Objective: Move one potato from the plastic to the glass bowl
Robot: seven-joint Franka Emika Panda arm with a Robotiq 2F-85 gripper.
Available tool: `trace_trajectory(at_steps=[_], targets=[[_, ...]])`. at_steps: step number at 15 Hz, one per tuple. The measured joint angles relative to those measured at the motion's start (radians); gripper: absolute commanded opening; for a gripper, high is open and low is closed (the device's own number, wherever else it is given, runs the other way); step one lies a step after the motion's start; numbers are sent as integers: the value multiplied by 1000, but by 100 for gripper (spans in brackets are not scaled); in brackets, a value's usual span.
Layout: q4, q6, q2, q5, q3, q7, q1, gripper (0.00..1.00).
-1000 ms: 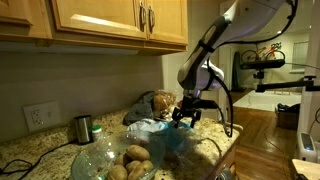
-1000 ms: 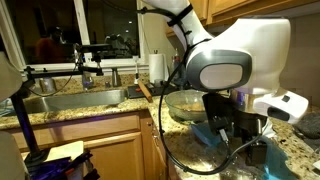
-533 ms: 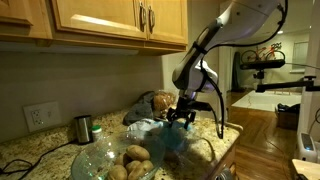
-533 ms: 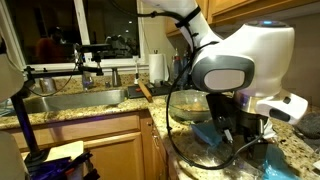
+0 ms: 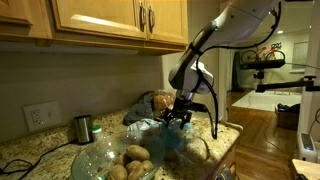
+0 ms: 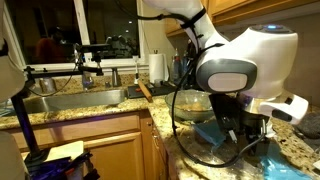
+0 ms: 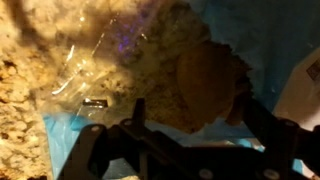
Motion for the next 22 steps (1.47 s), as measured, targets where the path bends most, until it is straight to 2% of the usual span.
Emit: trace_trajectory(at_steps=[22], targets=[[49,-1,74,0,21,-15,-7,100]])
